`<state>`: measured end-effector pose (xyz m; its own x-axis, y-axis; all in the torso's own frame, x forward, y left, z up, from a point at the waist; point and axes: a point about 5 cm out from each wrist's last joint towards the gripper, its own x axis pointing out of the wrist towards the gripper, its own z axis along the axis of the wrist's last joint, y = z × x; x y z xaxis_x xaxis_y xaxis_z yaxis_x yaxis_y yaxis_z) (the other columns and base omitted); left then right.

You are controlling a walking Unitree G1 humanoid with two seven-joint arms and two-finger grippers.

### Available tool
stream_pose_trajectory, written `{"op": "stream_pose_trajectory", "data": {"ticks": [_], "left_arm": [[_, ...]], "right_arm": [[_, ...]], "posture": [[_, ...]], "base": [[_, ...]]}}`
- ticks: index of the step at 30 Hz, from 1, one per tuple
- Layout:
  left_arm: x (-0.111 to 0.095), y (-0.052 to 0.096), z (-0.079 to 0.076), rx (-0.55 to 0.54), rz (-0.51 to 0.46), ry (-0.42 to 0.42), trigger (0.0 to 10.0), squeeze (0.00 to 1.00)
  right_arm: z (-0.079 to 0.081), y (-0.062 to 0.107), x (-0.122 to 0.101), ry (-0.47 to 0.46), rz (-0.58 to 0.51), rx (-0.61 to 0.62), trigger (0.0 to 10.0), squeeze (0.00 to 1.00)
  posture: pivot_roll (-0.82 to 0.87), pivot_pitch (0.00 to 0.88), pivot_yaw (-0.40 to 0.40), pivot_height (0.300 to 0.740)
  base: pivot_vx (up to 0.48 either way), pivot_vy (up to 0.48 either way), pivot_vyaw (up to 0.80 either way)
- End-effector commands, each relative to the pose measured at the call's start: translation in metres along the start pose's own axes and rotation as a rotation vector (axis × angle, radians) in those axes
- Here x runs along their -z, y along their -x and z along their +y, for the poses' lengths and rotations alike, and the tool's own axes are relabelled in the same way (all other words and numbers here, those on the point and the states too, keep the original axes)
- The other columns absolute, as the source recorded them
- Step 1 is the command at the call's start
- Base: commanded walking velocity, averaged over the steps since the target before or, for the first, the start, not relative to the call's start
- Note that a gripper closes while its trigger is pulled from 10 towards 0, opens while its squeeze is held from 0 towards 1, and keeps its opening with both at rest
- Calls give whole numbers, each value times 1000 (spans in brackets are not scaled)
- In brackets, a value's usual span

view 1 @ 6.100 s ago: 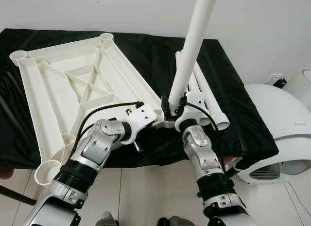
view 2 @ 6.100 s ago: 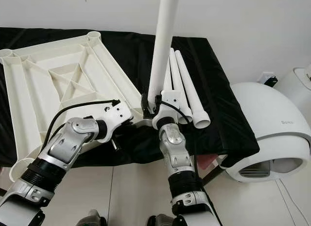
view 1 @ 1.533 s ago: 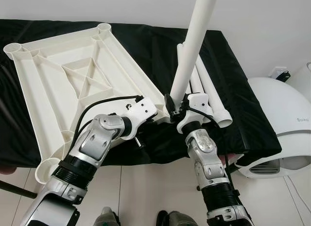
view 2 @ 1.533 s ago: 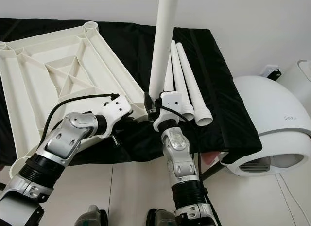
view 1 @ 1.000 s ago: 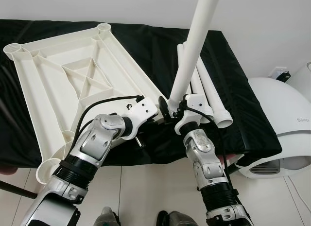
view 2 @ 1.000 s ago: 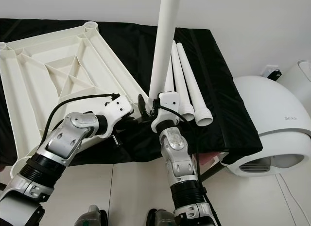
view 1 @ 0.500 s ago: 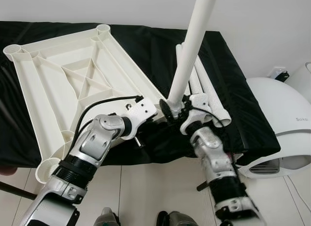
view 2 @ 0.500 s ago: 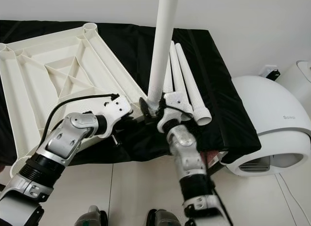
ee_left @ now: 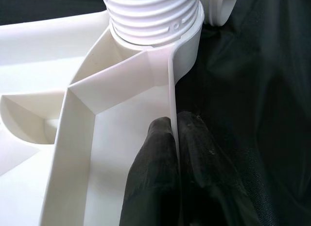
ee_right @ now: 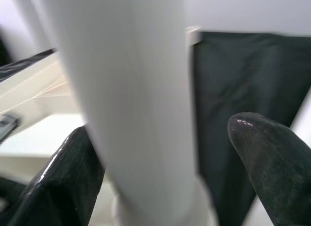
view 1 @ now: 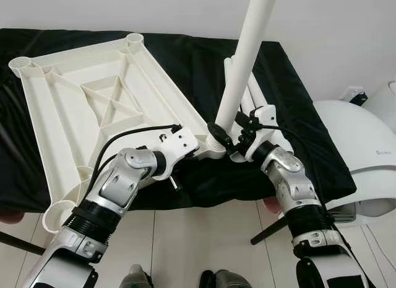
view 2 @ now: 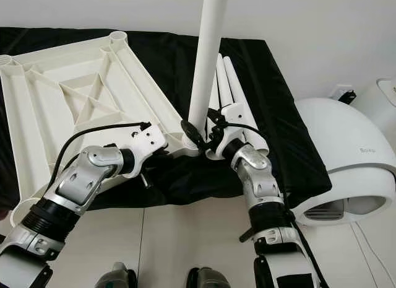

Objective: Building children table

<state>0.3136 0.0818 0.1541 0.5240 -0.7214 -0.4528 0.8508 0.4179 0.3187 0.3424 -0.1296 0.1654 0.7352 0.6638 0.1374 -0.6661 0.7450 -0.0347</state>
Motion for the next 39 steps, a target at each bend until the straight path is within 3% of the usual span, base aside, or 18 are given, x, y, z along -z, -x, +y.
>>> {"op": "stream_pose_trajectory", "data": {"ticks": [1, 7, 12, 17, 35, 36, 38, 39], "left_arm": [[10, -2, -7, 5, 42, 1, 10000, 0], [10, 0, -4, -2, 42, 0, 10000, 0], [9, 0, -4, -4, 40, -1, 10000, 0], [8, 1, -3, -6, 38, -4, 10000, 0], [12, 0, -9, 26, 55, -14, 10000, 0], [11, 0, -10, 28, 56, -15, 10000, 0], [11, -1, -11, 34, 54, -18, 10000, 0], [10, -1, -11, 36, 54, -20, 10000, 0]], "right_arm": [[-3, 2, 3, -16, 35, -59, 10000, 0], [-4, 5, 8, -38, 103, -257, 10000, 0], [-5, 5, 9, -8, 119, -327, 10000, 0], [-10, 1, 6, 32, 112, -314, 10000, 0], [-17, -6, 4, 46, 68, -280, 10000, 0], [-17, -5, 4, 50, 71, -279, 6863, 0], [-18, -5, 5, 53, 69, -280, 4000, 0], [-18, -5, 6, 54, 70, -279, 3569, 0]], "posture": [[0, 50, -48, 740], [5, 52, -46, 740], [7, 51, -43, 740], [9, 51, -42, 740], [7, 42, -32, 740], [6, 40, -30, 740], [4, 38, -28, 740], [3, 34, -26, 740]], "base": [[0, 0, 0], [0, 0, 0], [0, 0, 0], [0, 0, 0], [0, 0, 0], [0, 0, 0], [0, 0, 0], [0, 0, 0]]}}
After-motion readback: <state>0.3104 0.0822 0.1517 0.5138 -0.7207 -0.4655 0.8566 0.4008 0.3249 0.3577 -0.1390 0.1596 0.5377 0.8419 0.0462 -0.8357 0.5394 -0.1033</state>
